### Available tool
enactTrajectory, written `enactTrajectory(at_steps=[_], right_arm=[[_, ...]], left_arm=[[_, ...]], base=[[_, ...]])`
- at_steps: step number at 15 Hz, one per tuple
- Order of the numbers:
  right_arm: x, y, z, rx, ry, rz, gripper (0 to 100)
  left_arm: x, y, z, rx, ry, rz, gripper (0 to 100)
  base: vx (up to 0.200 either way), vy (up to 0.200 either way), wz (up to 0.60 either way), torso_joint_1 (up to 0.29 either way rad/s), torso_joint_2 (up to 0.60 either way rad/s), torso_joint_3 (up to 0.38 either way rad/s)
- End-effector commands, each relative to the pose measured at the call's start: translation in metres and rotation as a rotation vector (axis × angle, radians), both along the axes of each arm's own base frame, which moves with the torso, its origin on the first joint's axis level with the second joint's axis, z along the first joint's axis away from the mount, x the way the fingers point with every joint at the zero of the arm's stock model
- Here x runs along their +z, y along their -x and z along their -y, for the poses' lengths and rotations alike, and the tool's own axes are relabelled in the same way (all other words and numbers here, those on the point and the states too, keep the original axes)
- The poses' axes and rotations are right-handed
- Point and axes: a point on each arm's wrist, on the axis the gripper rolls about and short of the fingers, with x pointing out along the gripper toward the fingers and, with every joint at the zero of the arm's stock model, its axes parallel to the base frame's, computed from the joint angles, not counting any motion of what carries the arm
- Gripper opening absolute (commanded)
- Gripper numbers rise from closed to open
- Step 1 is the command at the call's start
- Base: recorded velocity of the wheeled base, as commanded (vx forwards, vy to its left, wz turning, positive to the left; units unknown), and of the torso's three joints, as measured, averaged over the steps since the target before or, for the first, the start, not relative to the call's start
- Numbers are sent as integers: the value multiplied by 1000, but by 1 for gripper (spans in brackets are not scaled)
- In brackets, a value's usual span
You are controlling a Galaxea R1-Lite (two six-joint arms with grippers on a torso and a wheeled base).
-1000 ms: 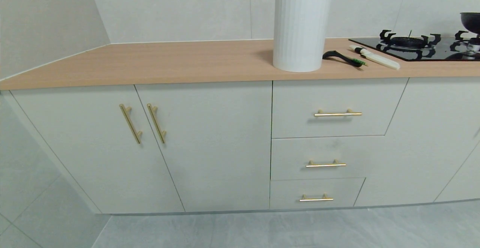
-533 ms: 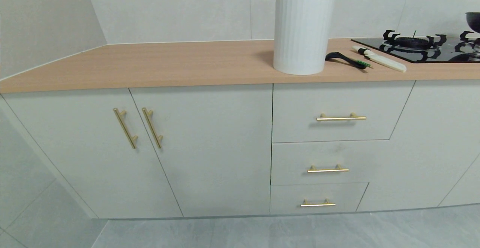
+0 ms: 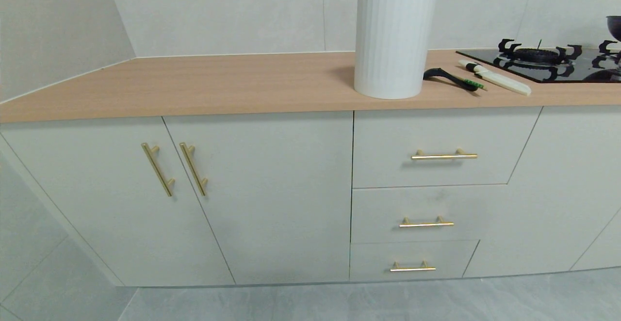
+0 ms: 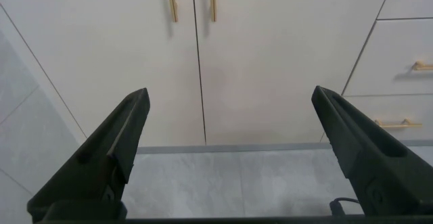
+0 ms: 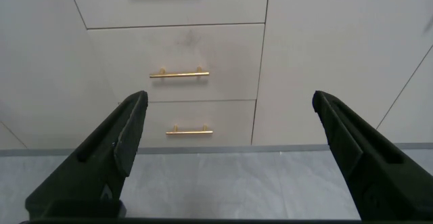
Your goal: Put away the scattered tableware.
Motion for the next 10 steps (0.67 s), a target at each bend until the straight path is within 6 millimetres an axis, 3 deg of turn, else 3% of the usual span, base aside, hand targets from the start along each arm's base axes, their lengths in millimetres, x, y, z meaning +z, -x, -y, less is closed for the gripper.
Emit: enactTrajectory(at_steps=[1,8,10], right_arm=[[0,0,0,2,1,-1,100],[2,0,0,0,12,11,100],[26,7,0,9,0,117,100]], left_arm=[[0,0,0,0,0,-1,100],[0,0,0,0,0,-1,100],[0,0,0,0,0,-1,100]], base=[[0,0,0,0,0,0],[0,0,0,0,0,0],[0,0,0,0,0,0]])
